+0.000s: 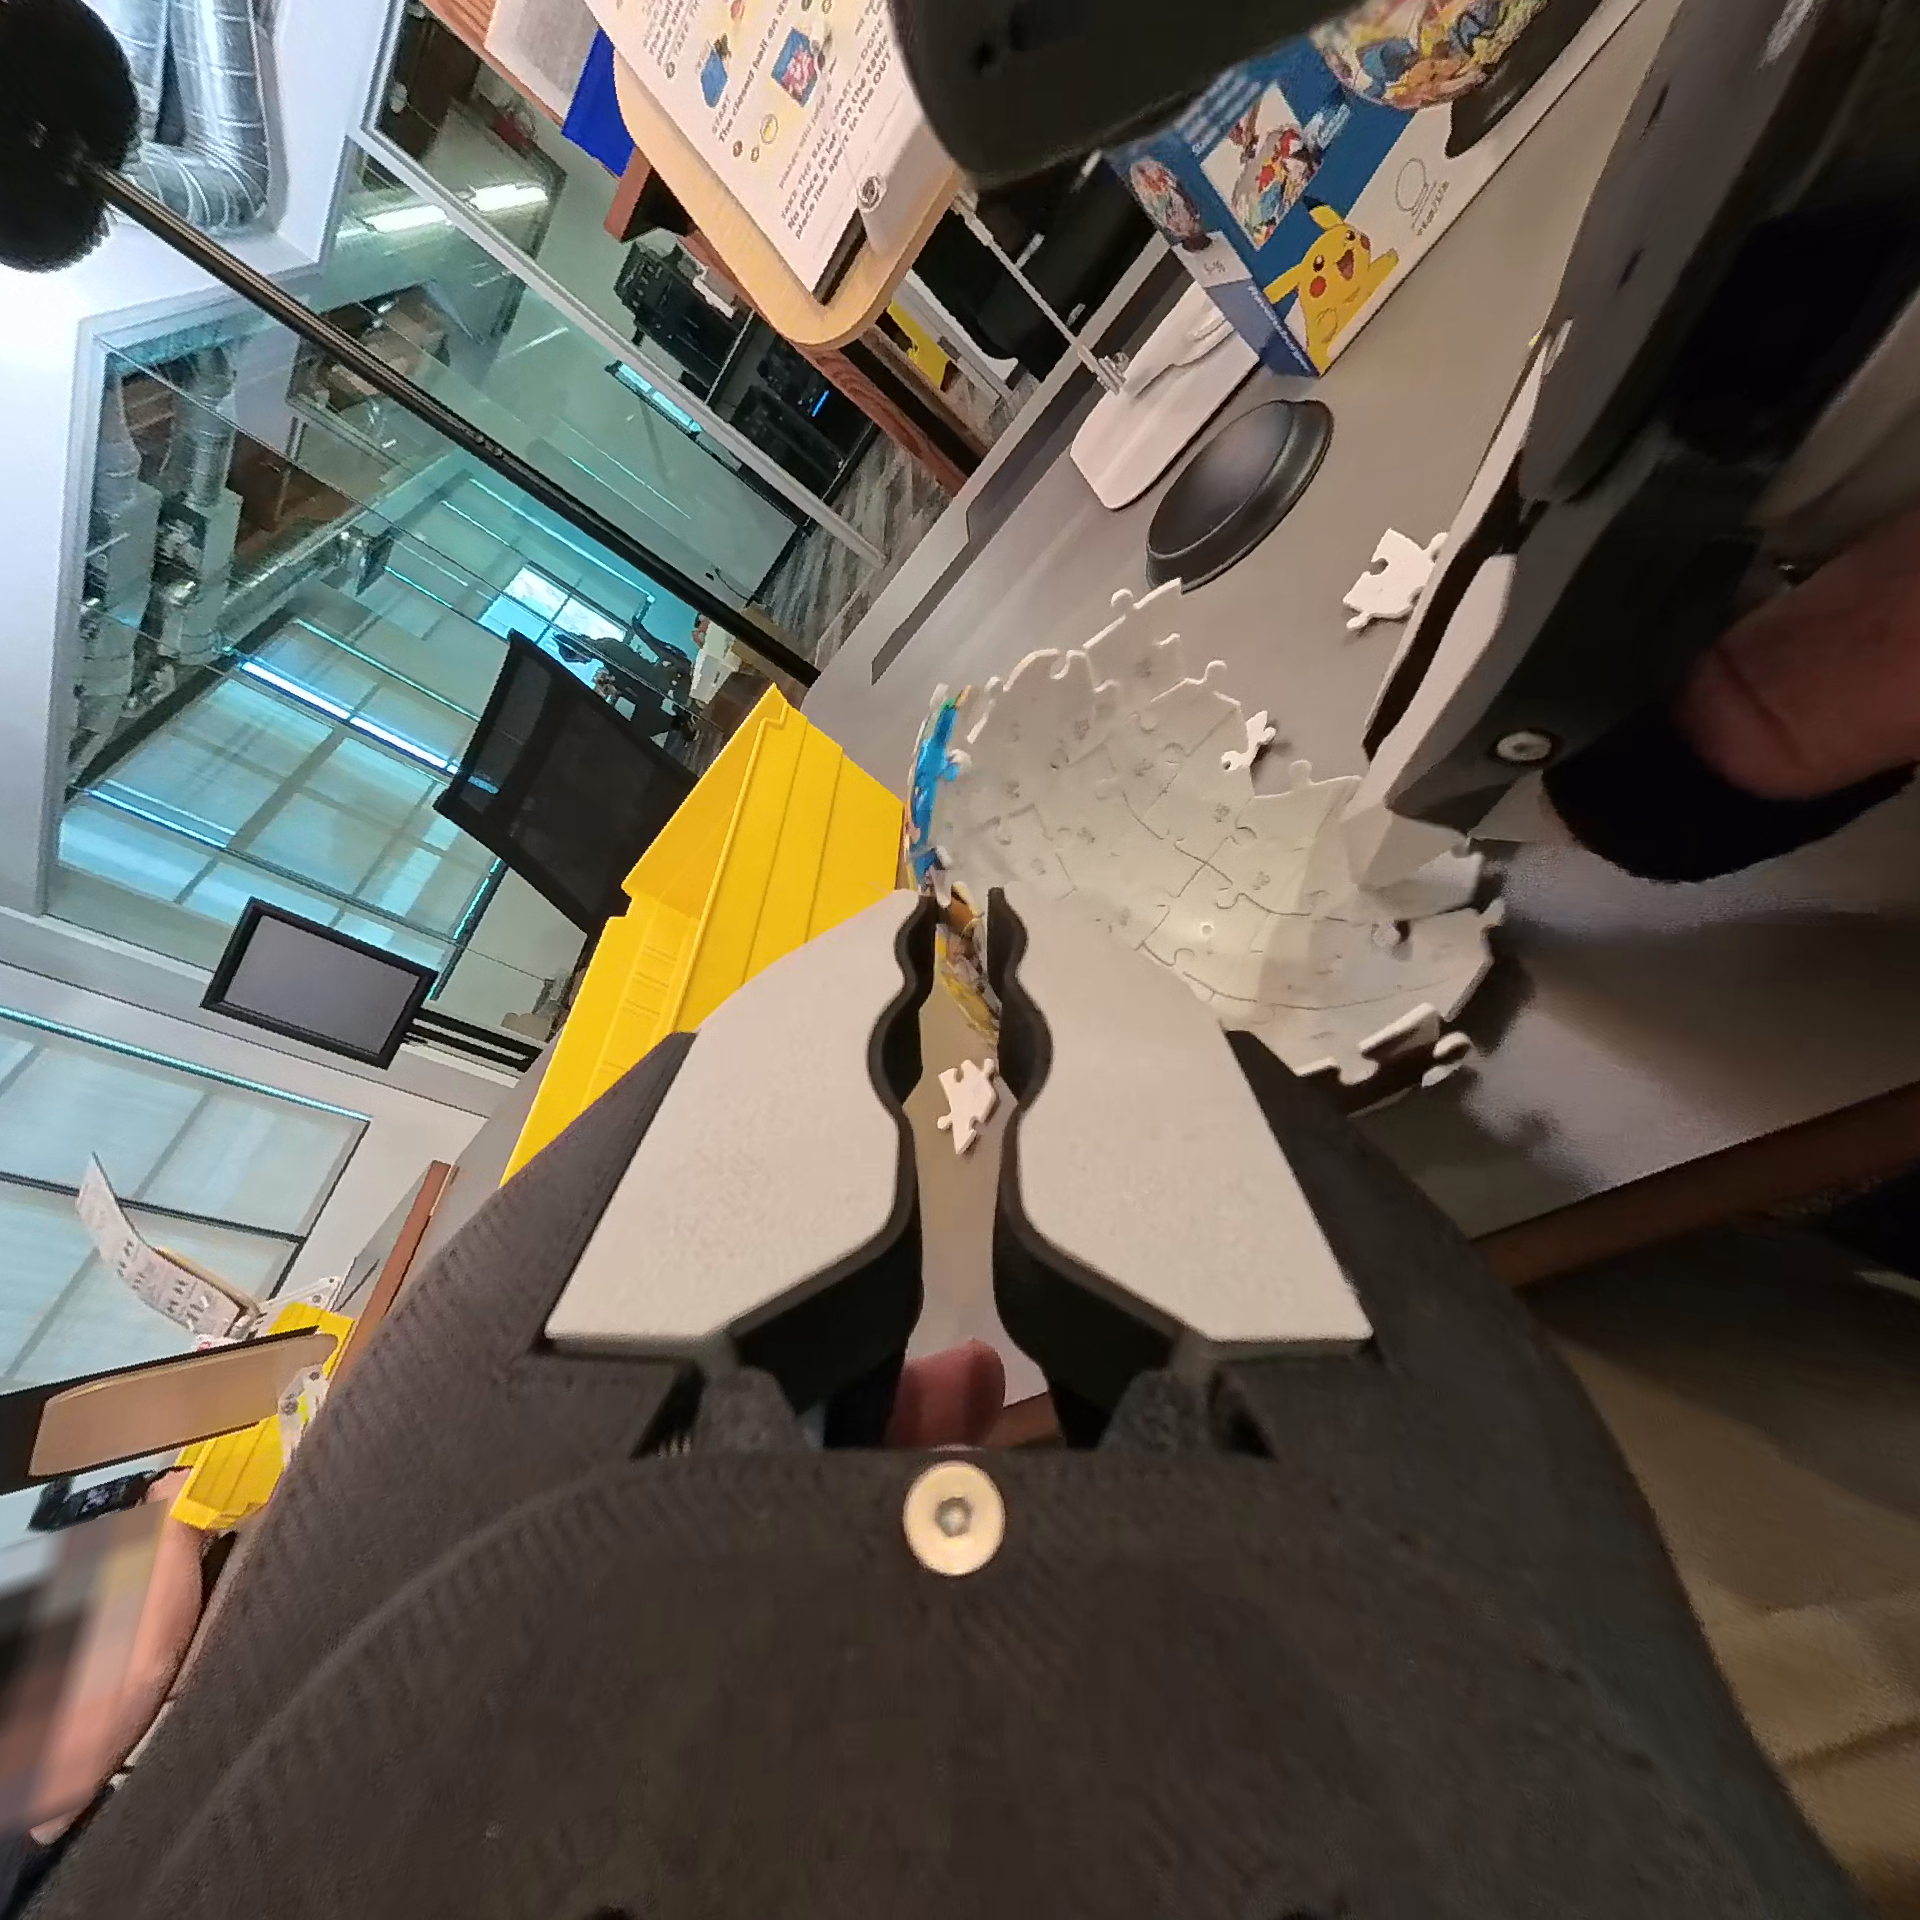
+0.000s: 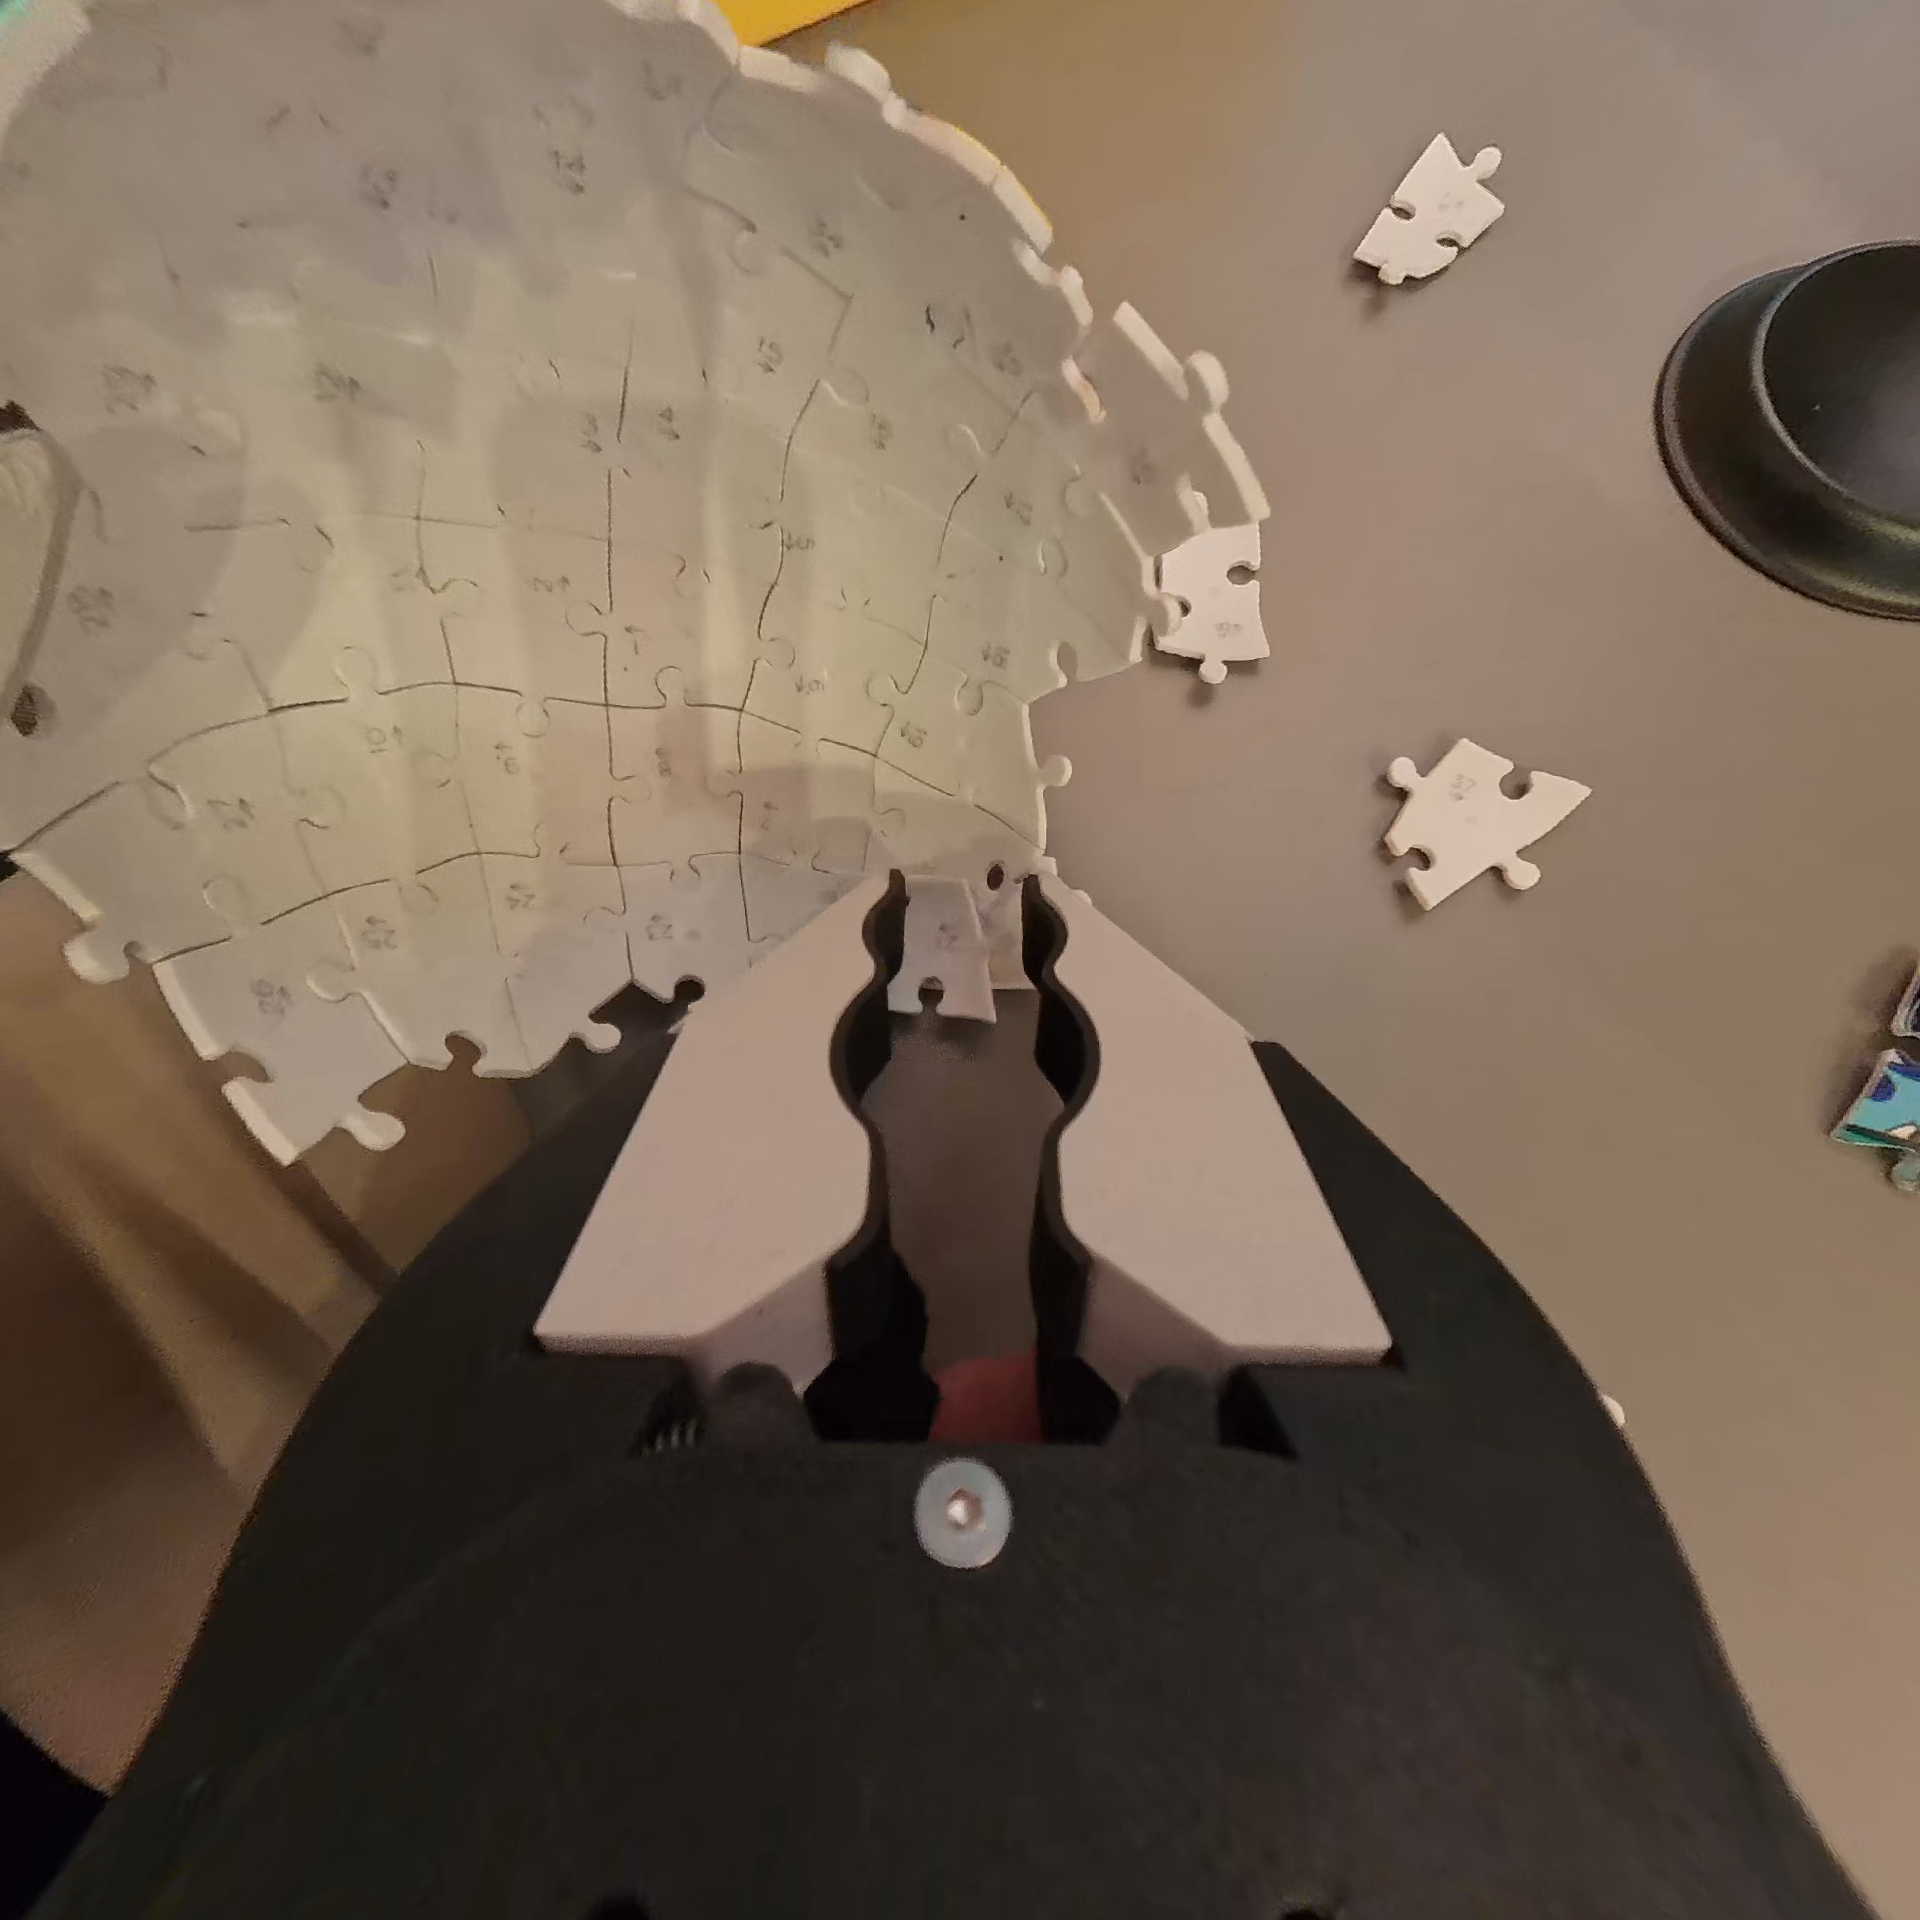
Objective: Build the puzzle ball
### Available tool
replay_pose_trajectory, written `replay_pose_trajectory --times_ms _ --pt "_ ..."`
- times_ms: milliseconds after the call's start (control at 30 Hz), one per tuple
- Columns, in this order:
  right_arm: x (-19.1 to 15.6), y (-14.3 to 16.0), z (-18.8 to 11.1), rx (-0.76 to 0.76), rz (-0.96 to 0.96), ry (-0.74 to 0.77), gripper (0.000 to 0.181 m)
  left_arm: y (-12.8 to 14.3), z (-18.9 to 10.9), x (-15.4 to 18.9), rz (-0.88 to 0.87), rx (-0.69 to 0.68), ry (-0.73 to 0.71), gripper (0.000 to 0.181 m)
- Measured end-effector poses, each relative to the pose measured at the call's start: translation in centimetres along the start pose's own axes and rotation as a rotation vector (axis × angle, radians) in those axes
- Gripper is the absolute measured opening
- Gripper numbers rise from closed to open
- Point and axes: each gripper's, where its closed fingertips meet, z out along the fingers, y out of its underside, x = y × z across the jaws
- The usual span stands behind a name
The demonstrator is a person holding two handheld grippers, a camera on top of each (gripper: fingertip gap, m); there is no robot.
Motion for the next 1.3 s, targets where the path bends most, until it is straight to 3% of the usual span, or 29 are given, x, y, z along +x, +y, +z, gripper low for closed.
replay_pose_trajectory --times_ms 400,533,800,1300 --pt "0.6 -0.4 -2.2 0.03 -0.044 0.008 0.022 -0.1 0.0 0.1 0.01 0.006 -0.003 0.007" --pt "0.3 0.2 -3.3 0.003 -0.063 -0.079 0.027 -0.2 0.0 0.0 0.005 0.011 -0.004 0.007" --pt "-0.2 1.7 -2.5 -0.065 -0.134 -0.092 0.025 -0.6 -0.2 0.3 0.0 0.035 0.015 0.007" --pt "-0.4 2.0 -1.8 -0.081 -0.184 -0.1 0.014 -1.6 -0.8 0.8 0.003 0.102 0.056 0.008"
